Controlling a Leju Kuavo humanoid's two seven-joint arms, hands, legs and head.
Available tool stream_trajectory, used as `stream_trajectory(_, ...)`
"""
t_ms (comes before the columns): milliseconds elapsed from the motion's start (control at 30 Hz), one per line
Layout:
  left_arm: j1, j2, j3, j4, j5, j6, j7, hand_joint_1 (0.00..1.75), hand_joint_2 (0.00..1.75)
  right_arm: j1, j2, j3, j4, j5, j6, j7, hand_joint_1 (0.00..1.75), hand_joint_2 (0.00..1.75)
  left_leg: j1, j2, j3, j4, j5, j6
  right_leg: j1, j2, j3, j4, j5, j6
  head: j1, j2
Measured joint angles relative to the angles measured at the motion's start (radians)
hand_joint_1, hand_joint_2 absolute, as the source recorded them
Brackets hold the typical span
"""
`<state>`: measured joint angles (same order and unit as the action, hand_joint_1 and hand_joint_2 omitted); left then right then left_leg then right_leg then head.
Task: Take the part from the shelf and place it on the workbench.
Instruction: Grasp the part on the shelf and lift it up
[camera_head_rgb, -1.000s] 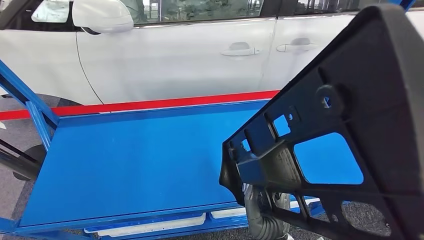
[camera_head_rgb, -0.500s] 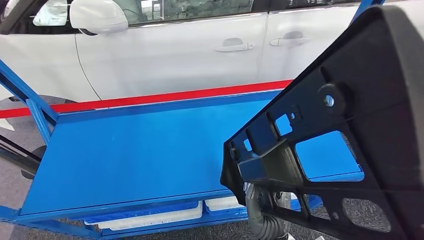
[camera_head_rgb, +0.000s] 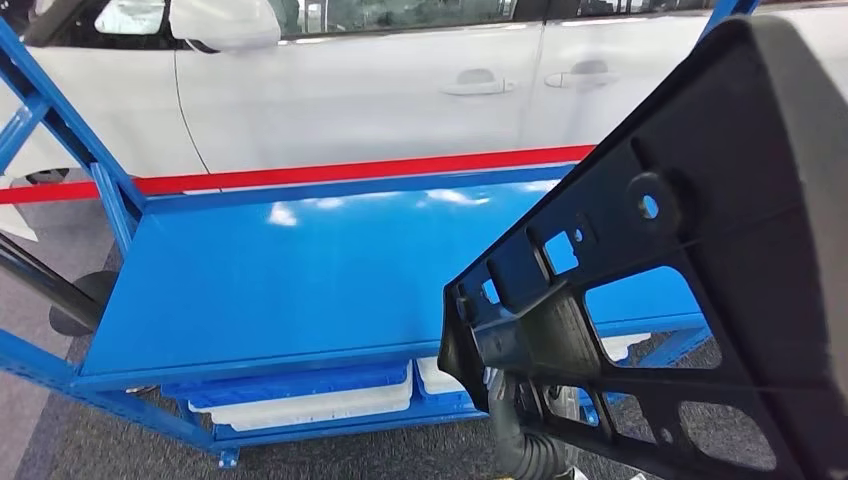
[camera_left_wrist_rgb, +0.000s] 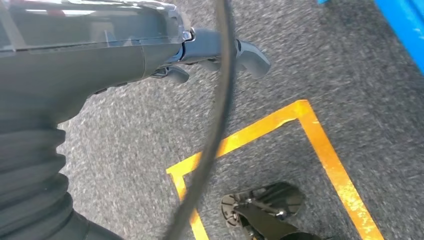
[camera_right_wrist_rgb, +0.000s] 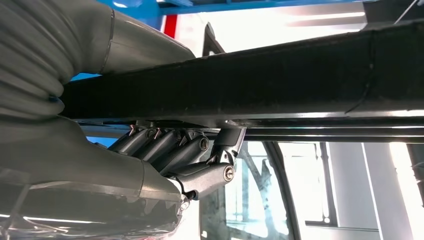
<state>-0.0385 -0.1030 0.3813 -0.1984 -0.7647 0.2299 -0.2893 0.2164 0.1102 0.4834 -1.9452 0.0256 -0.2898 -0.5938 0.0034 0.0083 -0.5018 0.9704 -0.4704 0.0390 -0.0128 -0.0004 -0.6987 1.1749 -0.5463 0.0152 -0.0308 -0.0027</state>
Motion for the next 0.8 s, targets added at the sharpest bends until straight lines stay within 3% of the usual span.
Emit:
stream_trajectory(33, 0.0, 0.0, 0.001, 0.0, 0.0, 0.0, 0.0, 0.0, 1.75, 0.0, 0.0, 0.0, 0.0, 0.0, 0.0, 0.0, 1.75, 1.75, -0.001, 0.001, -0.015, 0.002, 0.01, 0.0, -0.001, 0.0, -0.011, 0.062, -0.037, 0.003, 0.0, 0.0)
stream_trajectory(67, 0.0, 0.0, 0.003, 0.0, 0.0, 0.0, 0.0, 0.0, 1.75, 0.001, 0.0, 0.0, 0.0, 0.0, 0.0, 0.0, 1.75, 1.75, -0.001, 0.002, -0.03, 0.005, 0.021, -0.001, -0.002, 0.0, -0.012, 0.108, -0.049, 0.005, 0.0, 0.0)
stream_trajectory(100, 0.0, 0.0, 0.005, 0.0, -0.001, -0.001, 0.0, 0.0, 1.75, 0.001, 0.0, -0.001, 0.0, 0.0, 0.0, 0.001, 1.75, 1.75, -0.001, 0.003, -0.046, 0.01, 0.03, -0.004, -0.003, 0.0, 0.002, 0.123, -0.038, 0.006, 0.0, 0.0)
stream_trajectory(133, 0.0, 0.0, 0.007, 0.0, -0.002, -0.001, -0.001, 0.0, 1.75, 0.001, 0.0, -0.001, 0.0, 0.001, 0.001, 0.001, 1.75, 1.75, 0.0, 0.003, -0.062, 0.016, 0.037, -0.007, -0.003, -0.001, 0.033, 0.102, -0.013, 0.006, 0.0, 0.0)
stream_trajectory(167, 0.0, 0.0, 0.008, 0.0, -0.003, -0.001, -0.001, 0.0, 1.75, 0.001, 0.0, -0.001, 0.0, 0.001, 0.001, 0.001, 1.75, 1.75, 0.0, 0.003, -0.077, 0.024, 0.043, -0.01, -0.005, -0.001, 0.083, 0.046, 0.011, 0.006, 0.0, 0.0)
stream_trajectory(233, -0.001, -0.001, 0.011, 0.0, -0.005, -0.001, -0.001, 0.0, 1.75, 0.0, 0.0, -0.002, 0.0, 0.003, 0.002, 0.002, 1.75, 1.75, -0.002, 0.002, -0.101, 0.042, 0.052, -0.02, -0.003, 0.001, 0.184, -0.094, 0.016, 0.0, 0.0, 0.0)
stream_trajectory(267, -0.001, -0.001, 0.012, 0.0, -0.006, -0.001, -0.001, 0.0, 1.75, 0.0, 0.0, -0.003, 0.0, 0.004, 0.002, 0.002, 1.75, 1.75, -0.003, 0.001, -0.108, 0.049, 0.056, -0.026, -0.002, 0.002, 0.213, -0.141, 0.007, -0.005, 0.0, 0.0)
stream_trajectory(300, -0.001, 0.0, 0.013, 0.0, -0.006, -0.001, -0.001, 0.0, 1.75, 0.0, 0.0, -0.003, 0.0, 0.005, 0.002, 0.002, 1.75, 1.75, -0.004, 0.001, -0.112, 0.052, 0.062, -0.032, 0.001, 0.003, 0.223, -0.163, 0.0, -0.011, -0.001, 0.0)
stream_trajectory(367, 0.001, 0.0, 0.015, 0.0, -0.008, -0.001, -0.002, 0.0, 1.75, 0.001, 0.0, -0.005, 0.0, 0.006, 0.002, 0.003, 1.75, 1.75, 0.0, -0.001, -0.118, 0.055, 0.07, -0.046, 0.002, 0.002, 0.211, -0.166, 0.011, -0.027, -0.001, 0.0)
stream_trajectory(400, 0.002, 0.0, 0.016, 0.0, -0.008, -0.001, -0.002, 0.0, 1.75, 0.0, 0.0, -0.005, 0.0, 0.007, 0.003, 0.003, 1.75, 1.75, 0.002, -0.002, -0.125, 0.065, 0.055, -0.052, 0.002, 0.0, 0.202, -0.167, 0.021, -0.037, -0.001, 0.0)
stream_trajectory(467, 0.003, -0.001, 0.017, 0.0, -0.011, 0.0, -0.004, 0.0, 1.75, 0.0, 0.002, -0.006, 0.0, 0.01, 0.005, 0.003, 1.75, 1.75, 0.007, -0.004, -0.151, 0.139, -0.026, -0.062, 0.001, -0.004, 0.178, -0.168, 0.043, -0.052, -0.001, 0.0)
stream_trajectory(533, 0.003, -0.001, 0.02, 0.0, -0.014, 0.0, -0.008, 0.0, 1.75, 0.001, 0.003, -0.007, 0.0, 0.012, 0.007, 0.004, 1.75, 1.75, 0.008, -0.004, -0.18, 0.26, -0.117, -0.068, 0.004, -0.005, 0.149, -0.167, 0.066, -0.057, -0.001, 0.0)
stream_trajectory(567, 0.002, -0.001, 0.021, 0.0, -0.016, 0.0, -0.01, 0.0, 1.75, 0.001, 0.003, -0.008, 0.001, 0.014, 0.008, 0.004, 1.75, 1.75, 0.008, -0.004, -0.183, 0.307, -0.133, -0.068, 0.007, -0.005, 0.134, -0.166, 0.077, -0.057, -0.001, 0.0)
stream_trajectory(633, 0.001, 0.0, 0.026, 0.0, -0.019, 0.002, -0.013, 0.0, 1.75, 0.002, 0.003, -0.009, 0.001, 0.015, 0.01, 0.004, 1.75, 1.75, 0.008, -0.004, -0.145, 0.312, -0.099, -0.065, 0.01, -0.006, 0.104, -0.16, 0.097, -0.056, -0.001, 0.0)
stream_trajectory(700, -0.001, 0.002, 0.032, -0.001, -0.022, 0.002, -0.016, 0.0, 1.75, 0.002, 0.003, -0.011, 0.001, 0.017, 0.013, 0.004, 1.75, 1.75, 0.004, -0.004, -0.045, 0.19, -0.054, -0.052, 0.012, -0.006, 0.08, -0.153, 0.113, -0.053, -0.001, 0.0)
stream_trajectory(767, -0.006, 0.003, 0.038, -0.002, -0.023, 0.002, -0.019, 0.0, 1.75, 0.002, 0.003, -0.013, 0.001, 0.018, 0.014, 0.004, 1.75, 1.75, -0.002, -0.004, 0.043, 0.053, -0.059, -0.039, 0.013, -0.007, 0.068, -0.151, 0.13, -0.045, -0.001, 0.0)
stream_trajectory(800, -0.008, 0.004, 0.04, -0.003, -0.024, 0.002, -0.019, 0.0, 1.75, 0.002, 0.003, -0.014, 0.0, 0.018, 0.015, 0.004, 1.75, 1.75, -0.006, -0.004, 0.06, 0.018, -0.068, -0.034, 0.012, -0.009, 0.066, -0.153, 0.139, -0.039, -0.001, 0.0)
